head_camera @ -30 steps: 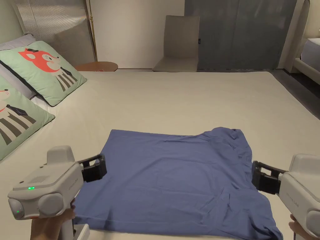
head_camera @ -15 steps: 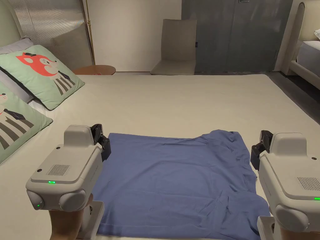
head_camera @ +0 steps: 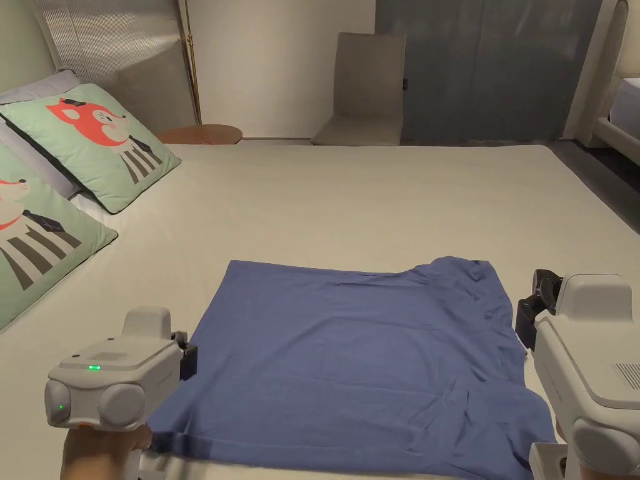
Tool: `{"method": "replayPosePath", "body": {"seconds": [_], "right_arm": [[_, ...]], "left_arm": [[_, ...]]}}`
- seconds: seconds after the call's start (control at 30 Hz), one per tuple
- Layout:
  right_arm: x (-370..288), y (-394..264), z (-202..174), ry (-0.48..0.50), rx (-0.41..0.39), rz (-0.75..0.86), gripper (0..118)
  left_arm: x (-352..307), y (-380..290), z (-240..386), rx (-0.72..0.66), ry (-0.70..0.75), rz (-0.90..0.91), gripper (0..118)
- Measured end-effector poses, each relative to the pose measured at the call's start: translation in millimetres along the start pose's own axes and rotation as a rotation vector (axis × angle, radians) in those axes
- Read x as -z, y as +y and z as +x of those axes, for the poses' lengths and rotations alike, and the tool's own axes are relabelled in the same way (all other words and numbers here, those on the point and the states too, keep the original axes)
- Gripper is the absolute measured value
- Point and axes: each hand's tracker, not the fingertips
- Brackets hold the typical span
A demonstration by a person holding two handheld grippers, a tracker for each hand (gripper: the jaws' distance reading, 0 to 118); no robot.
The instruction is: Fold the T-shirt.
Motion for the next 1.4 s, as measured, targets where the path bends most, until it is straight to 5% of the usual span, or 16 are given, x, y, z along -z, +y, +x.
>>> {"method": "replayPosePath", "body": {"seconds": [0.2, 0.23, 0.3, 0.37, 0.5, 0.67, 0.8, 0.97, 1.0, 1.07, 1.13, 1.3, 1.4], "right_arm": [[0.2, -5.4, -3.0, 0.012, -0.005, -0.023, 1], [0.7, -6.1, -3.6, 0.016, -0.006, -0.029, 1], [2.0, -8.4, -5.1, 0.022, -0.009, -0.04, 1], [5.1, -13.6, -6.1, 0.025, -0.009, -0.049, 1], [7.9, -18.6, -8.3, 0.037, -0.011, -0.069, 1], [12.9, -31.1, -3.9, 0.042, -0.012, -0.094, 1], [5.9, -32.2, 2.9, 0.028, -0.005, -0.124, 1], [6.8, -59.7, 20.1, 0.001, 0.044, -0.278, 7], [9.2, -72.5, 25.2, -0.007, 0.06, -0.331, 26], [14.9, -97.6, 33.2, -0.002, 0.076, -0.461, 86], [15.0, -122.4, 38.6, 0.02, 0.114, -0.557, 107], [13.0, -172.2, 47.1, 0.023, 0.147, -0.688, 102], [9.5, -177.6, 48.4, 0.019, 0.152, -0.69, 68]], "left_arm": [[14.5, -41.4, -26.2, 0.01, 0.051, -0.133, 3], [15.2, -46.3, -28.8, 0.024, 0.058, -0.132, 14], [17.2, -53.7, -33.3, 0.031, 0.048, -0.171, 72], [20.4, -60.9, -38.4, 0.015, 0.043, -0.201, 99], [23.5, -71.4, -40.3, 0.005, 0.047, -0.213, 91], [33.8, -83.4, -28.7, 0.045, 0.01, -0.279, 12], [36.0, -89.2, -13.7, 0.149, 0.025, -0.248, 6], [26.8, -74.8, -13.7, 0.097, -0.004, -0.206, 6], [24.4, -70.8, -15.0, 0.076, -0.014, -0.194, 6], [22.1, -63.9, -18.0, 0.039, -0.027, -0.182, 6], [19.3, -58.0, -20.1, 0.009, -0.04, -0.167, 6], [13.9, -50.6, -18.5, -0.027, -0.039, -0.152, 6], [12.4, -50.7, -18.4, -0.047, -0.043, -0.159, 6]]}}
